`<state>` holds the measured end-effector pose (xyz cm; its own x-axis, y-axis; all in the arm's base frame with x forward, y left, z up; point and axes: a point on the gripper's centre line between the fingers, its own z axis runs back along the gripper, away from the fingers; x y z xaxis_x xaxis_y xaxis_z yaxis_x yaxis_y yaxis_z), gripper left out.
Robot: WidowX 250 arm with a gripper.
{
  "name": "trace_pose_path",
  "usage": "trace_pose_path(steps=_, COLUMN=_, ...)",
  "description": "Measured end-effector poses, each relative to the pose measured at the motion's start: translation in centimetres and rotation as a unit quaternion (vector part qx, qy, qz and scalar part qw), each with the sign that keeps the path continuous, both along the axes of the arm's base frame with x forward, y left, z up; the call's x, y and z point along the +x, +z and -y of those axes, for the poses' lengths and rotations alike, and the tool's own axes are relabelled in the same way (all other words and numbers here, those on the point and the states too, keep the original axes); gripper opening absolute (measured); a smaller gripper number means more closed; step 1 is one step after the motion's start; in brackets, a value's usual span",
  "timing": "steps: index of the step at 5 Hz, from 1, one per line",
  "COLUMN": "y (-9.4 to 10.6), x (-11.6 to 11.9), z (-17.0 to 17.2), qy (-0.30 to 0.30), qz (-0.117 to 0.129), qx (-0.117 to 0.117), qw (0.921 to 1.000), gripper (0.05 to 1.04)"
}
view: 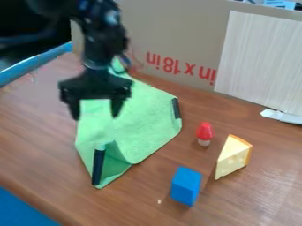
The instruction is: Unfold the cloth from top right to bottom left
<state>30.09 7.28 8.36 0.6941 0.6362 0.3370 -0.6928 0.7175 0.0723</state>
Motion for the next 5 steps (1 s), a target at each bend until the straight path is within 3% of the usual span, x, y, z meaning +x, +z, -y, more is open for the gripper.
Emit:
trace_pose_path(steps=1, y=-0.1, x=2.4, z=1.7, qy=-0.008, qz=0.019, qx=0.010, qw=0.9997, gripper=0.999)
trace_pose_path(steps=3, y=1.4, x=5.1, z=3.2, qy=0.002, qz=0.036, qx=-0.010, qw=0.9993, gripper=0.999)
trace_pose_path(steps=5, y=1.9, x=7.0, z=5.8, qy=-0.007, qz=0.029, qx=-0.027, qw=0.9992, gripper=0.999)
